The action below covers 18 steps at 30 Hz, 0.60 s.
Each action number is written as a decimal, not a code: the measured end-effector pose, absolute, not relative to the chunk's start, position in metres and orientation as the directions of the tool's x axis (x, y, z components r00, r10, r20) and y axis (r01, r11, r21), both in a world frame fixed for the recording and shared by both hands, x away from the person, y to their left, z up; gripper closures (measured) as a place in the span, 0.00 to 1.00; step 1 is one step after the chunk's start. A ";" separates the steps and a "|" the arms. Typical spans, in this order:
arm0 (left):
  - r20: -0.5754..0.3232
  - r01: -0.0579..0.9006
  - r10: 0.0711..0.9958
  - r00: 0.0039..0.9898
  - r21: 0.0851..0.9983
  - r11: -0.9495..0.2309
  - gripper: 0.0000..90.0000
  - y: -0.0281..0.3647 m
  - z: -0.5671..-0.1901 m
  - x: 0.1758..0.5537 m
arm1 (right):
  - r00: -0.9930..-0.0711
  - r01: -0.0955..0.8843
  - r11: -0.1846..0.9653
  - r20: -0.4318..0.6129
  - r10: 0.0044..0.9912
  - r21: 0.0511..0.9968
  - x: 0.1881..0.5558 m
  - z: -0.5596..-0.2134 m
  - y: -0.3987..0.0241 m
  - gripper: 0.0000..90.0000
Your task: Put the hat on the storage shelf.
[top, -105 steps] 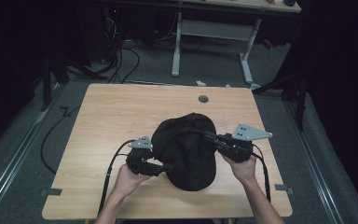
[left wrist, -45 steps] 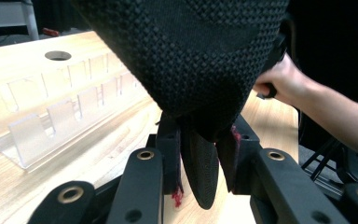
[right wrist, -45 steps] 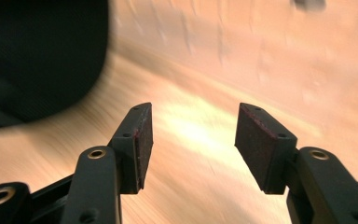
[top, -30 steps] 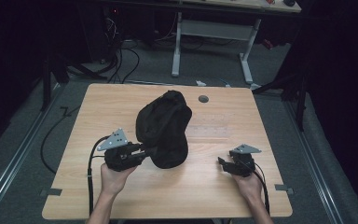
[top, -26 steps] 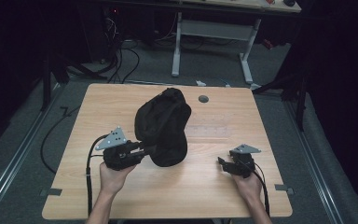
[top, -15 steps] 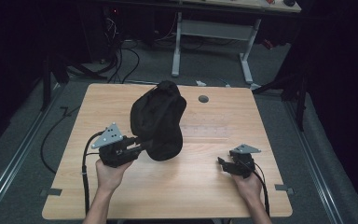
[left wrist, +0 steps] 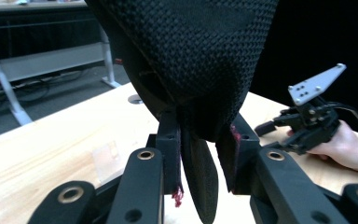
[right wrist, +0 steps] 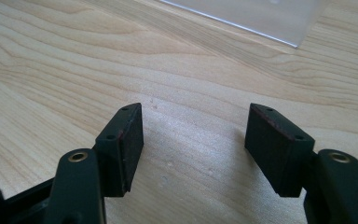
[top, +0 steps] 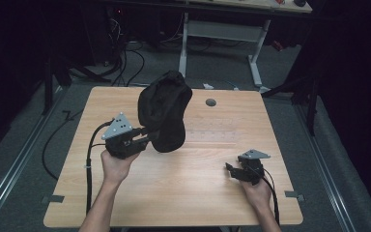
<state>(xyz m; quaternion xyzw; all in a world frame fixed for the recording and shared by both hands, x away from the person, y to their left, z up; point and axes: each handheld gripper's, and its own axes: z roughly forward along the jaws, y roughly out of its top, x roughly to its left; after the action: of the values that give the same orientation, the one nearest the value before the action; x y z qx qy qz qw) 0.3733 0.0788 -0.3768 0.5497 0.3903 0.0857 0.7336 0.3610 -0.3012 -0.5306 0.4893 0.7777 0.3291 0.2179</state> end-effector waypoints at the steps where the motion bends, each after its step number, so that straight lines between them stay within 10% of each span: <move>1: -0.475 0.299 0.561 0.678 0.875 0.381 0.80 0.079 -0.376 0.375 | -0.425 0.619 0.302 -0.014 0.905 0.725 0.361 -0.531 -0.301 0.41; 18: -0.428 0.243 0.653 0.624 0.901 0.359 0.80 0.073 -0.377 0.409 | -0.422 0.619 0.302 -0.018 0.907 0.725 0.361 -0.531 -0.301 0.41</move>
<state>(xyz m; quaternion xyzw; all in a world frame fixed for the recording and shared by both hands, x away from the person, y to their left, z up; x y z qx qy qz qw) 0.4086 0.0727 -0.3772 0.5478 0.4090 0.1433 0.7156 0.3611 -0.3013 -0.5307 0.4910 0.7766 0.3283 0.2193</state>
